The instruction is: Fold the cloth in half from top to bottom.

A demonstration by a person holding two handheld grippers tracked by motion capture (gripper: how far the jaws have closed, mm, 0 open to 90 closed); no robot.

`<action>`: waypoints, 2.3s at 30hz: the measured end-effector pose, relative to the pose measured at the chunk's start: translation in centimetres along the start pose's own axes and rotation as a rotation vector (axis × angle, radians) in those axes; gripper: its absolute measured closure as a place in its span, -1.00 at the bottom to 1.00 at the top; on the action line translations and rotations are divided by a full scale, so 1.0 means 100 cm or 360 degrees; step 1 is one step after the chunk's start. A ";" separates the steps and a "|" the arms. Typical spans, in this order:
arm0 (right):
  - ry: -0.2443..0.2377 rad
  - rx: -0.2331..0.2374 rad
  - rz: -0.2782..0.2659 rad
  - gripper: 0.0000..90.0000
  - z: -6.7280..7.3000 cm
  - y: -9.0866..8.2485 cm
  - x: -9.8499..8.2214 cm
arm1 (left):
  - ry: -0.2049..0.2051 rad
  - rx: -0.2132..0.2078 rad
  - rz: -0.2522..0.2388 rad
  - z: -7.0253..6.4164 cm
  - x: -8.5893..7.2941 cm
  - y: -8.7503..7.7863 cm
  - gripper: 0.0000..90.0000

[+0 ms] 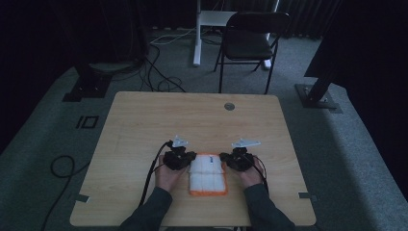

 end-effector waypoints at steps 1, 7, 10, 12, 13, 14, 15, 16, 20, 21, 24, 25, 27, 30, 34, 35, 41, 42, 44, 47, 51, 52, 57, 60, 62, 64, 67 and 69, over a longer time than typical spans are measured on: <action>-0.0004 0.0001 -0.0003 0.90 0.000 -0.001 0.000 | 0.0012 -0.0002 -0.0009 -0.003 -0.001 -0.003 0.86; -0.0039 0.0001 -0.0023 0.91 0.004 -0.010 -0.003 | 0.0045 -0.0015 -0.0040 -0.011 -0.007 -0.013 0.86; -0.0073 0.0003 -0.0023 0.91 0.009 -0.016 -0.008 | 0.0043 -0.0020 -0.0042 -0.012 -0.012 -0.016 0.85; -0.0083 0.0010 -0.0021 0.91 0.011 -0.018 -0.010 | 0.0037 -0.0025 -0.0042 -0.014 -0.016 -0.017 0.85; -0.0091 0.0017 -0.0029 0.91 0.013 -0.020 -0.012 | 0.0037 -0.0029 -0.0043 -0.015 -0.019 -0.019 0.85; -0.0094 0.0022 -0.0033 0.90 0.014 -0.021 -0.014 | 0.0038 -0.0028 -0.0046 -0.016 -0.021 -0.020 0.84; -0.0089 0.0025 -0.0036 0.90 0.015 -0.023 -0.015 | 0.0039 -0.0032 -0.0049 -0.017 -0.023 -0.022 0.84; -0.0092 0.0031 -0.0040 0.90 0.016 -0.024 -0.016 | 0.0034 -0.0033 -0.0053 -0.017 -0.024 -0.024 0.84; -0.0095 0.0041 -0.0049 0.90 0.019 -0.030 -0.022 | 0.0048 -0.0036 -0.0059 -0.023 -0.032 -0.029 0.83; -0.0098 0.0042 -0.0051 0.90 0.019 -0.032 -0.023 | 0.0054 -0.0035 -0.0055 -0.024 -0.033 -0.031 0.83; -0.0106 0.0041 -0.0053 0.89 0.020 -0.036 -0.028 | 0.0066 -0.0038 -0.0051 -0.027 -0.038 -0.033 0.83; -0.0101 0.0039 -0.0060 0.86 0.020 -0.037 -0.028 | 0.0073 -0.0038 -0.0048 -0.028 -0.040 -0.034 0.83; -0.0084 0.0027 -0.0085 0.74 0.017 -0.040 -0.027 | 0.0082 -0.0043 -0.0051 -0.030 -0.042 -0.034 0.83; -0.0064 0.0012 -0.0112 0.45 0.014 -0.040 -0.021 | 0.0095 -0.0037 -0.0046 -0.031 -0.043 -0.034 0.83; -0.0069 0.0054 -0.0094 0.24 0.012 -0.031 -0.010 | 0.0110 -0.0030 -0.0045 -0.032 -0.042 -0.033 0.82; -0.0073 0.0064 -0.0072 0.22 0.011 -0.027 -0.008 | 0.0112 -0.0028 -0.0045 -0.033 -0.042 -0.033 0.82; -0.0115 0.0100 -0.0017 0.11 0.008 -0.003 0.003 | 0.0115 -0.0026 -0.0041 -0.032 -0.041 -0.033 0.82; -0.0128 0.0103 0.0004 0.10 0.008 0.000 0.004 | 0.0114 -0.0027 -0.0043 -0.031 -0.041 -0.033 0.82; -0.0138 0.0104 0.0048 0.07 0.006 0.009 0.005 | 0.0115 -0.0027 -0.0043 -0.031 -0.041 -0.033 0.82; -0.0132 0.0122 0.0087 0.08 0.003 0.019 0.006 | 0.0114 -0.0028 -0.0043 -0.031 -0.041 -0.032 0.82; -0.0116 0.0177 0.0138 0.28 0.002 0.027 0.005 | 0.0105 -0.0031 -0.0046 -0.031 -0.042 -0.031 0.82; -0.0120 0.0196 0.0130 0.44 0.003 0.027 0.006 | 0.0108 -0.0031 -0.0042 -0.030 -0.042 -0.031 0.82; -0.0181 0.0189 0.0076 0.85 0.008 0.015 0.006 | 0.0100 -0.0036 -0.0047 -0.030 -0.043 -0.032 0.82; -0.0183 0.0182 0.0052 0.90 0.009 0.005 0.006 | 0.0104 -0.0039 -0.0052 -0.031 -0.043 -0.034 0.82; -0.0192 0.0179 0.0039 0.90 0.010 -0.001 0.004 | 0.0104 -0.0044 -0.0057 -0.031 -0.043 -0.035 0.81; -0.0197 0.0187 0.0020 0.90 0.011 -0.009 0.002 | 0.0102 -0.0048 -0.0059 -0.031 -0.045 -0.036 0.81; -0.0188 0.0209 -0.0010 0.90 0.013 -0.020 -0.004 | 0.0101 -0.0066 -0.0070 -0.032 -0.047 -0.039 0.80; -0.0195 0.0213 -0.0020 0.90 0.014 -0.027 -0.009 | 0.0103 -0.0076 -0.0070 -0.032 -0.048 -0.041 0.79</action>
Point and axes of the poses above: each handheld gripper's, and its own axes: y roughly forward along the jaws, x roughly out of its top, z roughly to its left, the point moved 4 cm from there along y, roughly forward along the jaws, and after that the axes turned 4 degrees about y, right-handed, at the moved point
